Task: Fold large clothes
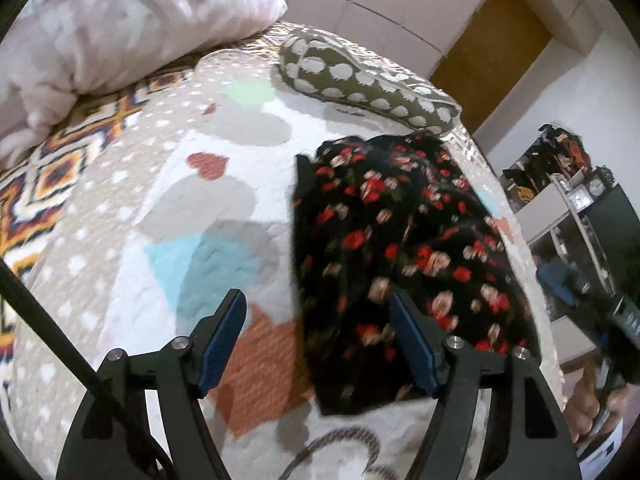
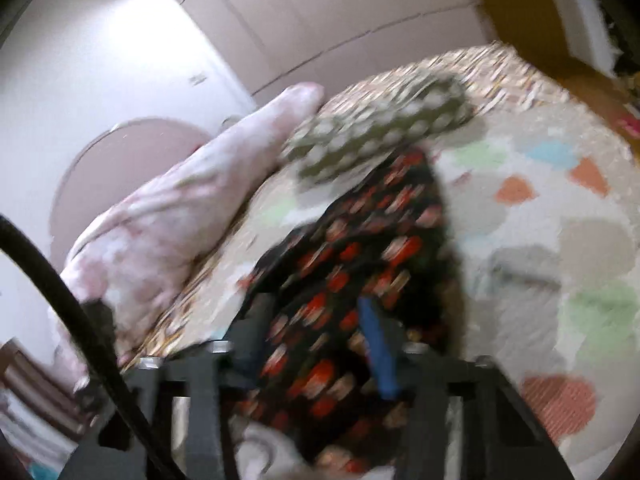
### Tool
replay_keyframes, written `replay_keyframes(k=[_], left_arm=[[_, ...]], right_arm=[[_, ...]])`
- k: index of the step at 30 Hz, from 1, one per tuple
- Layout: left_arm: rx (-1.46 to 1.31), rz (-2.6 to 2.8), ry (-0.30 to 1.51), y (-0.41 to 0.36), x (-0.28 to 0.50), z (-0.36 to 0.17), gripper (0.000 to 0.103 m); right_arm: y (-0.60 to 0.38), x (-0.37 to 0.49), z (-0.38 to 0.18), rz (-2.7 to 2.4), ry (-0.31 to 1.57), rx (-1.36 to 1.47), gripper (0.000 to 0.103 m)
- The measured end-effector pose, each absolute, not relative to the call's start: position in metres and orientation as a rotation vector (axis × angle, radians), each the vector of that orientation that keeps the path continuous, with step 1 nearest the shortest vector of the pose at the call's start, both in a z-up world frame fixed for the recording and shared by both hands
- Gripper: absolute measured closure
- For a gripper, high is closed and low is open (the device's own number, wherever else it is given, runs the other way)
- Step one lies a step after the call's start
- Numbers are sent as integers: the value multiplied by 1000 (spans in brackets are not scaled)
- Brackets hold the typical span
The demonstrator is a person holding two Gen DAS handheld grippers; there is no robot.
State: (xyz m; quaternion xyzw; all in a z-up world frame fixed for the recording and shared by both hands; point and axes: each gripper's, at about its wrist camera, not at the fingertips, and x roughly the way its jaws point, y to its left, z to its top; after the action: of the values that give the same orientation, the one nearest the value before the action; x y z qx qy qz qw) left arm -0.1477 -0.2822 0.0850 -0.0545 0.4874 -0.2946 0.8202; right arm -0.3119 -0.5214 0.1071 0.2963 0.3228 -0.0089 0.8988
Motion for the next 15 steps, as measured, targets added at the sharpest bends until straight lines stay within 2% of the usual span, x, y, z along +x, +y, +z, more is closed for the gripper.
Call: replay_keyframes(k=[2,7,12,15], left_arm=[[-97,-610,1031,-275,-156,82,30],[-60,-573,1018,-256,-177,70,30],[-41,-558,1011,-249,-193,55,30],[1,-533,992,-249,-201,44,30]], right_arm=[[-514,-315,86,-31,721,591,85],[-519,-328,47,-81,749,611,91],[-505,-319,64,-136,825,473,92],[-494,-317,96,-127,774,441,90]])
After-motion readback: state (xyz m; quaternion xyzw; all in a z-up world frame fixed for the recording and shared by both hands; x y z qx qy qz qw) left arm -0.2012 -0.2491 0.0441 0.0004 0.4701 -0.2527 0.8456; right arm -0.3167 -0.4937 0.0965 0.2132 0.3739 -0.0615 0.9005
